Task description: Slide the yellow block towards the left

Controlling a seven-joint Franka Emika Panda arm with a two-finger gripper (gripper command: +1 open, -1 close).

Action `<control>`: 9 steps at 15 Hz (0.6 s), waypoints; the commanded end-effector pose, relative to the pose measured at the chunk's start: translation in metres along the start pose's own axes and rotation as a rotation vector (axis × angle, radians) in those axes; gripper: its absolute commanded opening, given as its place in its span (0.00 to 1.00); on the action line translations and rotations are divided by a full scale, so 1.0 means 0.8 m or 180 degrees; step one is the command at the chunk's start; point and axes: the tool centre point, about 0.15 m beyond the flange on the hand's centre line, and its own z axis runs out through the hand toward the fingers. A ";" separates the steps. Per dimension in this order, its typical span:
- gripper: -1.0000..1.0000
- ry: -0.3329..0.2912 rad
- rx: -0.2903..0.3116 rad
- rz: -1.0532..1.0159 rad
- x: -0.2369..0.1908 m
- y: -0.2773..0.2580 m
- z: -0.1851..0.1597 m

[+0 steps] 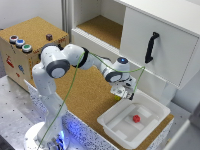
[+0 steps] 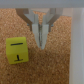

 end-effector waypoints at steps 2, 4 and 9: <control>0.00 -0.0053 0.0278 -0.0033 0.003 -0.015 0.023; 0.00 0.0002 0.0342 0.0014 -0.004 -0.027 0.014; 0.00 -0.0029 0.0399 0.0141 -0.018 -0.062 0.008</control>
